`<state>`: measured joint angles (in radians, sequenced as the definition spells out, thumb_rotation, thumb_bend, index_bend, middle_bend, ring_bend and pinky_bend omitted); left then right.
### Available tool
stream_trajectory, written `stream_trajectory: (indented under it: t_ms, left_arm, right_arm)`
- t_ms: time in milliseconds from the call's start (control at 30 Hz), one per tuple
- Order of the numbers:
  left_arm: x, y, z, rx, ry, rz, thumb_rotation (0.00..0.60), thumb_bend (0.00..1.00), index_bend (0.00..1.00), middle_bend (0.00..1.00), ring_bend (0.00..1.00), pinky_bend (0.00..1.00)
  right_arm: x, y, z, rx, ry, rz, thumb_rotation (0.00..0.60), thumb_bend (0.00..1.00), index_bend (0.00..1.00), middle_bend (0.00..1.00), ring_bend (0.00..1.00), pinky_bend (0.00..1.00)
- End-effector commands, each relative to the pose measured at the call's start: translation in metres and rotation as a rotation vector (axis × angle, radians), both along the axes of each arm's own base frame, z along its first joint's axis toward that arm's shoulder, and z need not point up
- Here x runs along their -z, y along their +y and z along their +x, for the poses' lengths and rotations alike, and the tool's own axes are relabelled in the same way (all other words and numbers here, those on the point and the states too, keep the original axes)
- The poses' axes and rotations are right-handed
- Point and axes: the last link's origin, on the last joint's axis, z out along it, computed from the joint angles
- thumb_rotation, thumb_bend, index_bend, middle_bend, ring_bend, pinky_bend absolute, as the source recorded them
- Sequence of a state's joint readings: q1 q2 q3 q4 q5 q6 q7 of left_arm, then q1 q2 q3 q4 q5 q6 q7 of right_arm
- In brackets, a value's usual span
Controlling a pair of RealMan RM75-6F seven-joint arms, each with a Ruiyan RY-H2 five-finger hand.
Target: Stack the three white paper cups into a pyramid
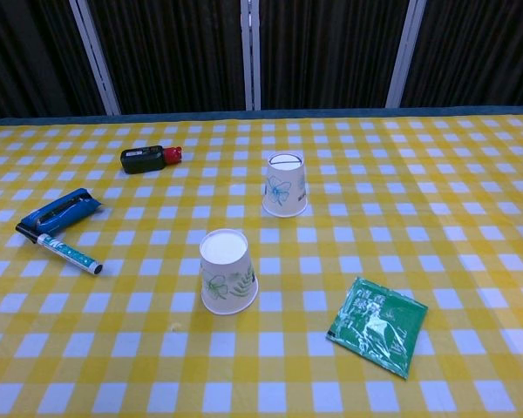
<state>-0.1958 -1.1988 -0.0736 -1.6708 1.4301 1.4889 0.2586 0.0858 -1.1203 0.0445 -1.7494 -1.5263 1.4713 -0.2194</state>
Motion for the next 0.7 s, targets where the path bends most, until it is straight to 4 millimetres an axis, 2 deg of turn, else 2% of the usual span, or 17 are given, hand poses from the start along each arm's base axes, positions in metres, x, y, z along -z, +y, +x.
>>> stream_trajectory:
  t_ms: [33, 700]
  left_arm:
    - [-0.0008, -0.0004, 0.0004, 0.002, 0.000, 0.003, 0.600, 0.14, 0.00, 0.00, 0.00, 0.00]
    - [0.0014, -0.0011, 0.0022, 0.006, 0.006, -0.012, 0.600, 0.14, 0.00, 0.00, 0.00, 0.00]
  right_arm:
    - [-0.0001, 0.0004, 0.0001, -0.001, 0.001, 0.000, 0.600, 0.15, 0.02, 0.00, 0.00, 0.00]
    - [0.0001, 0.0015, 0.0014, -0.008, -0.004, 0.010, 0.600, 0.15, 0.02, 0.00, 0.00, 0.00]
